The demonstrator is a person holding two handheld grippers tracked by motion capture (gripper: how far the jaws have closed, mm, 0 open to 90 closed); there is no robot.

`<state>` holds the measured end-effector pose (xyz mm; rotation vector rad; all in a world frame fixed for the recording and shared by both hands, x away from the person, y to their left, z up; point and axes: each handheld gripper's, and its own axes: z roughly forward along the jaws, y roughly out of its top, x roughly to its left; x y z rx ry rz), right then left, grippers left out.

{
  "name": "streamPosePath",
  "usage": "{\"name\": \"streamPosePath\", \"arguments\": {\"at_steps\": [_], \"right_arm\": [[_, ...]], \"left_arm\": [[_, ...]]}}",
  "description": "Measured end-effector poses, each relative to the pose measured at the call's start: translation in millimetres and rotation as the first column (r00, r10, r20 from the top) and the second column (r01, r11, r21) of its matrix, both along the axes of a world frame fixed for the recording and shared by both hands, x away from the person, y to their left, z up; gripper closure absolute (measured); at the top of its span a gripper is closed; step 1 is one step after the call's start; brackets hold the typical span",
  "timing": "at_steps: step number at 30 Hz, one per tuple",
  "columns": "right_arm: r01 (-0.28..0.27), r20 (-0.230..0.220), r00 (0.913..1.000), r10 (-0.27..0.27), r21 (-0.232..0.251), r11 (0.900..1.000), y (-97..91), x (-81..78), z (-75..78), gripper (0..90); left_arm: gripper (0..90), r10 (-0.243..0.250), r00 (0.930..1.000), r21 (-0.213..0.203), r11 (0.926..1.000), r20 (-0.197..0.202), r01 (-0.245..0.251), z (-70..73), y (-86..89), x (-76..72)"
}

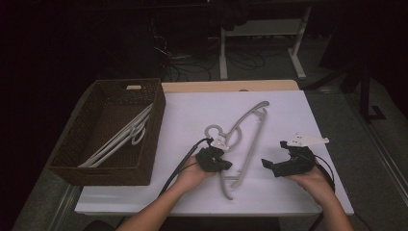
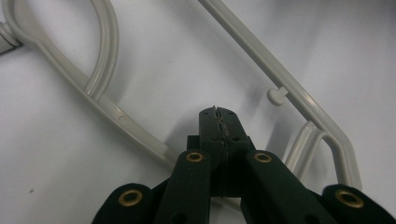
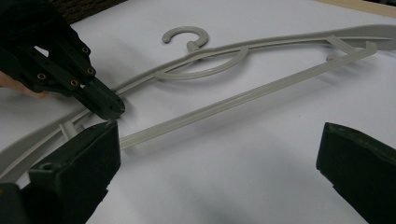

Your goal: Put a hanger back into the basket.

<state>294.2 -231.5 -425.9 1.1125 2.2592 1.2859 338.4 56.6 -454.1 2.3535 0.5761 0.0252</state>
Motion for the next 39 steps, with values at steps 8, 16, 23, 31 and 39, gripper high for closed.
{"name": "streamPosePath", "arguments": {"at_steps": [8,16,23,31,39], "right_arm": [[0.003,0.005,1.0,-0.003,0.002,1.0,-0.9,-0.6,0.6,0.0],[0.004,0.004,1.0,-0.004,0.003,1.0,-0.6,-0.4,0.7,0.0],[0.002,0.001,1.0,-0.002,-0.003,1.0,0.4,0.5,0.1,0.0],[0.009,-0.025,0.9996,-0.01,-0.015,0.9998,2.6,13.8,5.4,0.0],[0.048,-0.082,0.9952,-0.052,-0.052,0.9975,12.7,68.7,19.3,18.9]], "left_arm": [[90.0,0.043,0.9988,0.052,0.9976,0.022,-0.044,3.9,16.8,6.9],[90.0,0.122,0.9918,0.094,0.9877,0.039,-0.125,7.1,46.0,25.0],[90.0,0.231,0.9704,0.083,0.968,0.069,-0.237,5.7,65.3,38.9],[82.8,0.26,0.9628,0.016,0.9649,0.073,-0.262,11.7,71.7,35.9],[71.6,0.286,0.9569,-0.053,0.9575,0.05,-0.284,19.4,82.9,28.8]]}}
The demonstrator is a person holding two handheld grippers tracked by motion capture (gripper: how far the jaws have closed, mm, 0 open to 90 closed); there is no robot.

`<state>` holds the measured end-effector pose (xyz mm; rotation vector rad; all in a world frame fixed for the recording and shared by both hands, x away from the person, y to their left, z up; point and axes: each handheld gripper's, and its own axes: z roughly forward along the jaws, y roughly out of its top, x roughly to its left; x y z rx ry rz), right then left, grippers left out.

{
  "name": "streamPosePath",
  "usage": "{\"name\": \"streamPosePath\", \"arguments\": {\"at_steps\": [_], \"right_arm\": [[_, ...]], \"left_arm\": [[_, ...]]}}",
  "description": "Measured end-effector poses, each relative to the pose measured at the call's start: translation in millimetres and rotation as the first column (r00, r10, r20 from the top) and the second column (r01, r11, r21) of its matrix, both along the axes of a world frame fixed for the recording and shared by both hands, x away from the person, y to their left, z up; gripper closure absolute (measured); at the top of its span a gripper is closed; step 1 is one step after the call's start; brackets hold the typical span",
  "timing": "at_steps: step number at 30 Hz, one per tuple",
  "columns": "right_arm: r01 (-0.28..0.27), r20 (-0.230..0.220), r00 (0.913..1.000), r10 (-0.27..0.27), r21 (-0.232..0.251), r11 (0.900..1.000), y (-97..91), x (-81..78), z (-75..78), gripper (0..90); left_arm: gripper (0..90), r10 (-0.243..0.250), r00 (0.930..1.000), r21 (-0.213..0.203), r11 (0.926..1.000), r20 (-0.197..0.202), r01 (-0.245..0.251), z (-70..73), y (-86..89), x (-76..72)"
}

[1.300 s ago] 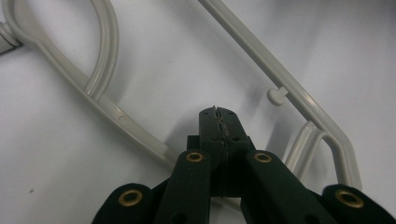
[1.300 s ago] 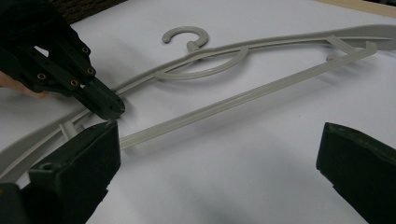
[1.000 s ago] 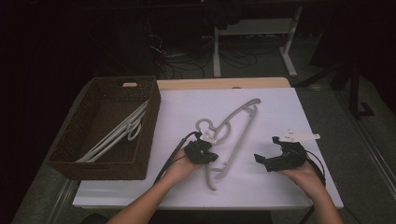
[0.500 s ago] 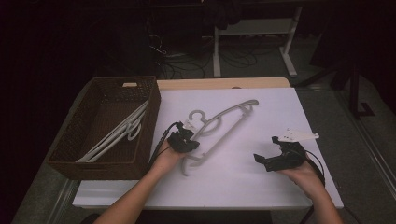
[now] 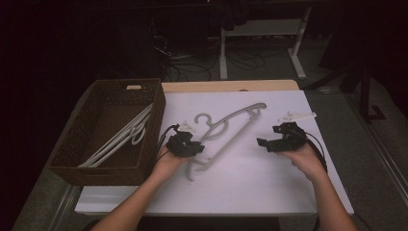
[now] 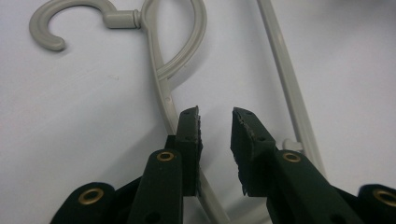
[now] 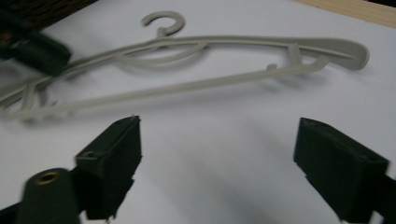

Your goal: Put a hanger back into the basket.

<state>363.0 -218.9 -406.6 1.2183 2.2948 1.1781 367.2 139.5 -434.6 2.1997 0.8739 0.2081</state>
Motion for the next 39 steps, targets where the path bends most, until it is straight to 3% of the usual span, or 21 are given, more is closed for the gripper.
{"name": "streamPosePath", "arguments": {"at_steps": [1,2,6,7,8,14,16,17,19,25,32,34,38,39], "right_arm": [[0.0,0.0,1.0,0.0,0.0,1.0,0.0,0.0,0.0,18.9],[0.007,-0.031,0.9995,-0.008,-0.032,0.9995,10.3,29.5,3.2,31.3],[0.025,-0.049,0.9984,-0.028,-0.065,0.9976,26.2,68.4,7.0,54.3],[0.025,-0.049,0.9984,-0.028,-0.065,0.9976,26.2,68.4,7.0,54.3],[0.033,-0.063,0.9973,-0.038,-0.082,0.9961,32.8,89.0,6.7,62.8],[0.076,-0.09,0.9919,-0.09,-0.152,0.9855,47.9,142.2,-1.0,87.2],[0.081,-0.098,0.9903,-0.098,-0.167,0.9826,50.3,149.1,-3.2,88.6],[0.083,-0.113,0.9879,-0.107,-0.196,0.9771,55.4,161.9,-8.7,88.7],[0.084,-0.127,0.9853,-0.114,-0.219,0.9721,60.6,172.3,-13.5,88.7],[0.094,-0.149,0.9787,-0.141,-0.284,0.9543,71.0,193.3,-21.4,88.7],[0.09,-0.17,0.9728,-0.157,-0.345,0.9342,73.4,199.3,-30.7,88.7],[0.092,-0.182,0.9703,-0.16,-0.334,0.9382,72.1,199.4,-31.7,88.7],[0.086,-0.189,0.9682,-0.164,-0.363,0.9277,71.8,199.5,-33.1,88.8],[0.079,-0.188,0.9688,-0.161,-0.383,0.9206,71.5,199.2,-33.9,88.8]], "left_arm": [[71.7,0.0,1.0,0.0,1.0,0.0,0.0,0.0,0.0,0.0],[72.9,-0.006,1.0,-0.005,1.0,0.004,0.006,1.0,0.2,-1.4],[81.6,-0.022,0.9998,-0.011,0.9997,-0.001,0.022,1.5,-0.6,-2.7],[83.4,-0.022,0.9998,-0.011,0.9997,-0.001,0.022,1.5,-0.6,-2.7],[84.8,-0.032,0.9995,-0.009,0.9994,-0.005,0.032,1.1,-2.0,-3.3],[88.9,-0.055,0.9985,-0.005,0.9985,-0.008,0.055,0.5,-5.4,-5.1],[89.4,-0.058,0.9983,-0.004,0.9983,-0.01,0.058,0.5,-5.7,-5.4],[89.7,-0.064,0.9979,0.001,0.998,-0.009,0.064,0.2,-6.7,-6.1],[89.9,-0.065,0.9979,0.011,0.9978,-0.008,0.065,-0.1,-7.2,-6.5],[90.0,-0.066,0.9975,0.038,0.997,-0.023,0.067,-4.5,-8.4,-4.6],[90.0,-0.068,0.9971,0.071,0.995,-0.033,0.07,-9.5,-10.5,-2.7],[90.0,-0.067,0.9971,0.071,0.995,-0.034,0.07,-9.9,-10.4,-2.5],[90.0,-0.066,0.9973,0.072,0.9951,-0.032,0.068,-9.7,-11.0,-3.3],[90.0,-0.066,0.9973,0.073,0.995,-0.031,0.068,-9.7,-10.9,-3.4]]}}
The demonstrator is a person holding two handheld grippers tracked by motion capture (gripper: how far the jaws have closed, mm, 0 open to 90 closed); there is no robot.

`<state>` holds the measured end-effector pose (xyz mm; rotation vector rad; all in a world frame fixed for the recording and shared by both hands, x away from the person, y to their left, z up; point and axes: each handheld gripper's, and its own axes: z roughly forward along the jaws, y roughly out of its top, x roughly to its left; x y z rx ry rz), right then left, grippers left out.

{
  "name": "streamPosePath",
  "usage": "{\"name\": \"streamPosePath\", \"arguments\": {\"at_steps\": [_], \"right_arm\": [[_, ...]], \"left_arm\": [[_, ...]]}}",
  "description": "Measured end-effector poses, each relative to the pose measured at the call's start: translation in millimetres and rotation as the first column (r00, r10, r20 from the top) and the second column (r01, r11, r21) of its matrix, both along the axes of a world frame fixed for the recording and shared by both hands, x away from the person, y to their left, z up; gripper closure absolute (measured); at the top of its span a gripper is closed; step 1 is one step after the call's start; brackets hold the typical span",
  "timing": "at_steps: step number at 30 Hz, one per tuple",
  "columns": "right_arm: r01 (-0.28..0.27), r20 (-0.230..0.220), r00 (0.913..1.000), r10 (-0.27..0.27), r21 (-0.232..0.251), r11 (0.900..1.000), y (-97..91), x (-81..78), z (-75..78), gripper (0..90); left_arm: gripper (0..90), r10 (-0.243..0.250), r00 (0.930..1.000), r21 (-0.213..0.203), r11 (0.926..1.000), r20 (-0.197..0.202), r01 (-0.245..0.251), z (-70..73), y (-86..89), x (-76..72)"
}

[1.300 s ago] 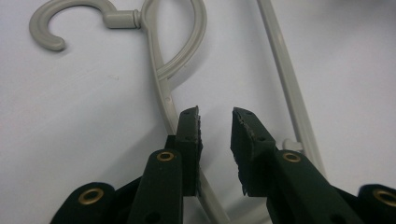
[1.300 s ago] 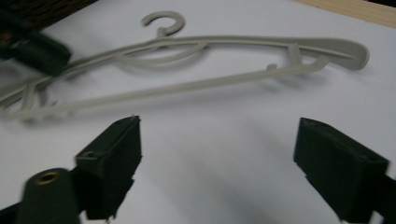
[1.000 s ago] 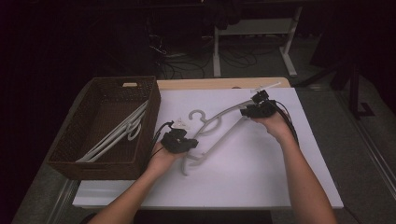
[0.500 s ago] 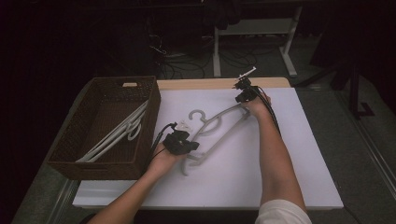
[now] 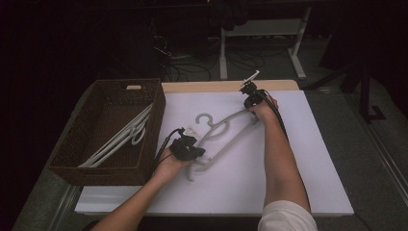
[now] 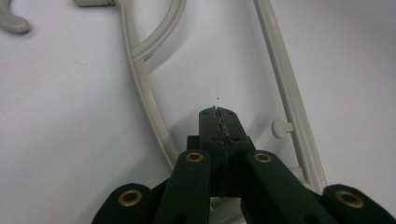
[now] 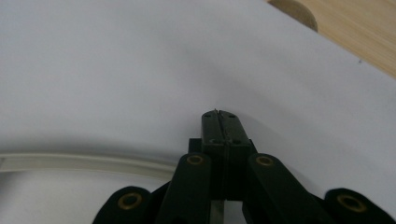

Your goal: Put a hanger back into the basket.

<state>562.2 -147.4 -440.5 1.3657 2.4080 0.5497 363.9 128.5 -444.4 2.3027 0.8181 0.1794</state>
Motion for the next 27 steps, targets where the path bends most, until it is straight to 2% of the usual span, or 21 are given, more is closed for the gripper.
{"name": "streamPosePath", "arguments": {"at_steps": [4,7,12,20,27], "right_arm": [[-0.02,-0.023,0.9996,0.019,-0.029,0.9994,-7.7,-6.9,0.8,88.8],[-0.041,-0.042,0.9984,0.039,-0.029,0.9987,-14.9,-13.7,1.9,88.8],[-0.06,-0.044,0.9973,0.059,-0.012,0.9982,-26.9,-27.8,2.5,88.8],[-0.068,-0.052,0.9962,0.07,0.03,0.9972,-61.4,-73.5,2.4,88.8],[-0.071,-0.038,0.9965,0.074,0.071,0.9949,-87.0,-117.6,1.3,88.9]], "left_arm": [[90.0,0.0,1.0,-0.002,1.0,0.002,0.0,0.1,0.7,-0.2],[89.9,0.002,1.0,-0.016,0.9999,0.007,-0.002,2.8,1.7,-0.9],[89.9,-0.001,1.0,-0.025,0.9997,0.009,0.002,5.3,1.5,-1.7],[89.9,-0.021,0.9998,-0.014,0.9997,0.004,0.021,4.7,-3.9,-5.3],[89.9,-0.049,0.9988,-0.006,0.9988,0.009,0.049,6.3,-9.2,-11.6]]}}
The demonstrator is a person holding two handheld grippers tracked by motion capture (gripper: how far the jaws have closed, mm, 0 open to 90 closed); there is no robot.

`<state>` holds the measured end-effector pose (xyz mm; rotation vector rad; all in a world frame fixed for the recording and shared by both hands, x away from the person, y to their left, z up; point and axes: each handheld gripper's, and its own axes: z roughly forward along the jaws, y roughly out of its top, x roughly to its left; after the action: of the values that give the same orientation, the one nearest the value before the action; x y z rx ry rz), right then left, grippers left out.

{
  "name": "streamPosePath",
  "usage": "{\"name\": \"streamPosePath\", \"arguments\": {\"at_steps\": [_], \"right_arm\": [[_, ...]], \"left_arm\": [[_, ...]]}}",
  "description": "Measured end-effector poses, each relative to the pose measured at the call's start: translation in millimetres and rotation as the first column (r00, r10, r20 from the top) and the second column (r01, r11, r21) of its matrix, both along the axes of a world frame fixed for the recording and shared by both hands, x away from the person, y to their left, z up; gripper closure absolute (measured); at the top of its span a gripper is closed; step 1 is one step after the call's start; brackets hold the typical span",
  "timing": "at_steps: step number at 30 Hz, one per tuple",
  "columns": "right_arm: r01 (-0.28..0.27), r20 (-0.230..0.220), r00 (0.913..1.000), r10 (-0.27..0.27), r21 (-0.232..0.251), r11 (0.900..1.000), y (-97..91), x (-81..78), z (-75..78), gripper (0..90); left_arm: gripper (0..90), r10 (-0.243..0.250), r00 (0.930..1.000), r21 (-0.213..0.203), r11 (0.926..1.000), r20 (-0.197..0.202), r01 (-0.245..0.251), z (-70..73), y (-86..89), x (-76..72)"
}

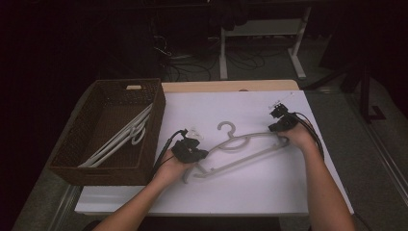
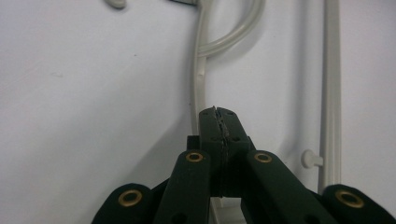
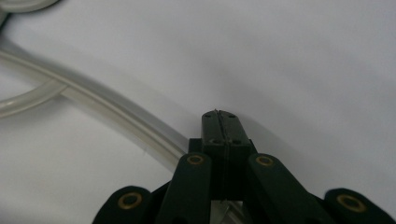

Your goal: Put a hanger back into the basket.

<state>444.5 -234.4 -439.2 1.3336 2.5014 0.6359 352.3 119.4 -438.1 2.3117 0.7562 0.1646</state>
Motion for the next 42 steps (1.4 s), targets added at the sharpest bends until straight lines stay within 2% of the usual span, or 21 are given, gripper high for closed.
{"name": "streamPosePath", "arguments": {"at_steps": [1,2,3,4,7,9,12,15,18,19,21,24,28,30,33,37,39,42], "right_arm": [[0.0,0.0,1.0,0.0,0.0,1.0,0.0,0.0,0.0,88.9],[-0.001,0.007,1.0,0.001,0.018,0.9998,-5.6,-11.7,-0.8,88.8],[0.007,0.016,0.9998,-0.008,0.027,0.9996,-8.2,-16.1,-0.7,88.5],[0.023,0.043,0.9988,-0.025,0.034,0.9991,-11.0,-20.1,0.9,85.5],[0.031,0.103,0.9937,-0.044,0.121,0.9921,-17.3,-34.7,14.4,76.4],[0.003,0.121,0.9924,-0.023,0.164,0.9865,-15.7,-47.0,23.8,65.8],[-0.05,0.169,0.9854,0.015,0.201,0.9783,-7.1,-69.2,32.3,50.7],[-0.082,0.215,0.9763,0.025,0.258,0.9628,0.5,-92.0,34.5,38.4],[-0.105,0.249,0.9681,0.03,0.294,0.9499,5.5,-112.6,31.9,31.8],[-0.105,0.249,0.9681,0.03,0.294,0.9499,5.5,-112.6,31.9,31.8],[-0.12,0.256,0.9658,0.04,0.302,0.9456,8.4,-126.4,28.8,29.9],[-0.127,0.268,0.9625,0.042,0.308,0.943,7.8,-133.6,27.5,29.7],[-0.124,0.269,0.9623,0.038,0.309,0.9431,6.2,-136.1,26.7,28.3],[-0.121,0.272,0.9617,0.034,0.309,0.9432,5.9,-135.4,26.6,28.3],[-0.12,0.269,0.9625,0.035,0.306,0.9443,5.8,-133.9,25.8,28.2],[-0.117,0.267,0.9631,0.035,0.298,0.9475,4.9,-131.9,24.3,28.3],[-0.114,0.265,0.9638,0.032,0.3,0.9471,4.0,-130.9,24.0,28.3],[-0.108,0.268,0.9631,0.024,0.302,0.9472,0.5,-128.9,24.9,32.4]], "left_arm": [[89.9,0.0,1.0,0.0,1.0,0.0,0.0,0.0,0.0,0.0],[89.9,-0.007,1.0,0.003,1.0,0.001,0.007,-0.2,-1.8,-1.1],[89.9,-0.007,1.0,0.003,1.0,0.001,0.007,-0.2,-1.8,-1.1],[89.9,-0.014,0.9999,0.008,0.9999,-0.006,0.014,-1.0,-3.4,-2.6],[89.9,-0.024,0.9996,0.009,0.9997,-0.014,0.024,-1.4,-4.8,-6.3],[89.9,-0.04,0.9991,0.026,0.9988,-0.017,0.04,-2.9,-8.2,-12.3],[89.9,-0.04,0.999,0.055,0.9977,-0.018,0.041,-7.2,-11.2,-12.9],[90.0,-0.035,0.9991,0.065,0.9972,-0.023,0.036,-9.7,-12.1,-10.6],[90.0,-0.022,0.9997,0.075,0.997,-0.012,0.022,-9.3,-12.4,-9.5],[90.0,-0.021,0.9997,0.081,0.9965,-0.011,0.022,-9.0,-12.1,-8.2],[90.0,-0.008,1.0,0.091,0.9958,-0.003,0.008,-8.6,-11.2,-2.3],[90.0,0.009,0.9999,0.102,0.9948,0.01,-0.01,-8.2,-10.3,3.1],[90.0,0.055,0.998,0.123,0.9907,0.031,-0.058,-7.5,-6.7,20.0],[90.0,0.083,0.9957,0.127,0.988,0.041,-0.088,-7.5,-4.7,30.4],[90.0,0.124,0.9917,0.107,0.9861,0.033,-0.127,-8.4,-2.8,46.5],[90.0,0.171,0.9833,0.121,0.9766,0.061,-0.178,-8.8,-2.5,66.0],[90.0,0.194,0.9791,0.112,0.9735,0.063,-0.2,-8.9,-1.4,73.9],[89.4,0.195,0.98,0.066,0.9781,0.038,-0.197,-4.8,1.8,75.4]]}}
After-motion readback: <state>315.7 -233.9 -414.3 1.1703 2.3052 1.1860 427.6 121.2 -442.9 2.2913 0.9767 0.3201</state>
